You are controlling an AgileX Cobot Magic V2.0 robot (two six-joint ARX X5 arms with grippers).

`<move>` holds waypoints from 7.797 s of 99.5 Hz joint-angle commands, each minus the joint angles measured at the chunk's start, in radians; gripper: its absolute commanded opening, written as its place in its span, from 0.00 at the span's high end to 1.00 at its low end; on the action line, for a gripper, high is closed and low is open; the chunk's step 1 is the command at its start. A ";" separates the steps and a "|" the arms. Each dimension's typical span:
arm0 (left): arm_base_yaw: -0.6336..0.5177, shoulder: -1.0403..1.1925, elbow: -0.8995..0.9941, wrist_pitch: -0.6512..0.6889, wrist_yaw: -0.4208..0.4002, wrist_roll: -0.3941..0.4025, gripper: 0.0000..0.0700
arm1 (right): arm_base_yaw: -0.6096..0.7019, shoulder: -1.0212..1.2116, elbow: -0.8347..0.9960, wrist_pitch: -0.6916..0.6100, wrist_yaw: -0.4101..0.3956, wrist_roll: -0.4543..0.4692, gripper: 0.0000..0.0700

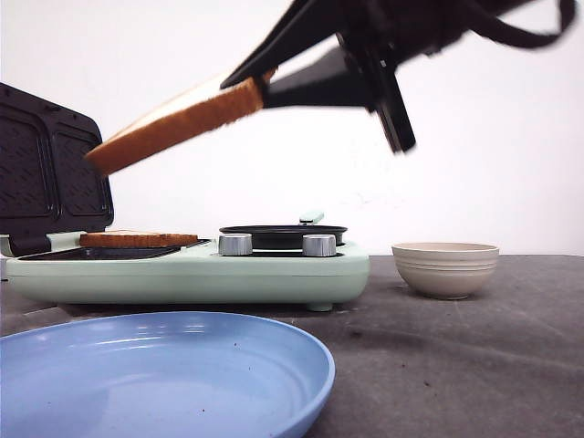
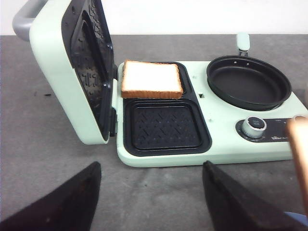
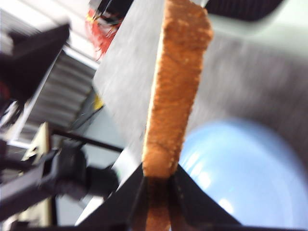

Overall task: Make breakfast with bread and shrimp
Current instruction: 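Lift the bread with the right gripper and carry it over the grill, then lower the bread onto the grill plate beside the first slice, then open the right gripper and withdraw it up and away, then move the left gripper toward the grill lid handle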

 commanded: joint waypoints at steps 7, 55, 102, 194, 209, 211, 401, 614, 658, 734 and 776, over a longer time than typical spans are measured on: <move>-0.001 0.001 0.005 0.012 -0.006 0.008 0.50 | -0.016 0.093 0.151 -0.079 -0.016 -0.117 1.00; -0.001 0.001 0.005 0.018 -0.047 -0.001 0.50 | -0.021 0.526 0.631 -0.113 -0.073 -0.117 1.00; -0.001 0.001 0.005 0.019 -0.091 -0.022 0.50 | -0.014 0.808 0.867 -0.129 -0.072 -0.077 1.00; -0.001 0.001 0.005 0.030 -0.091 -0.046 0.50 | 0.026 0.859 0.868 -0.063 0.004 -0.032 1.00; -0.001 0.001 0.005 0.030 -0.091 -0.046 0.50 | 0.031 0.859 0.868 -0.058 0.031 -0.032 1.00; -0.001 0.001 0.005 0.030 -0.091 -0.046 0.50 | 0.031 0.859 0.868 -0.057 0.031 -0.032 1.00; -0.001 0.001 0.005 0.034 -0.091 -0.045 0.50 | 0.036 0.859 1.002 -0.367 0.190 -0.226 0.48; -0.001 0.001 0.005 0.072 -0.091 -0.053 0.50 | -0.265 -0.214 0.036 -0.372 0.377 -0.611 0.53; -0.001 0.001 0.005 0.101 -0.136 -0.241 0.50 | -0.285 -0.633 -0.272 -0.411 0.448 -0.469 0.53; 0.022 0.031 0.022 0.098 -0.121 -0.379 0.38 | -0.285 -0.688 -0.273 -0.457 0.472 -0.471 0.53; 0.241 0.224 0.193 0.224 0.002 -0.462 0.38 | -0.285 -0.688 -0.273 -0.457 0.472 -0.470 0.53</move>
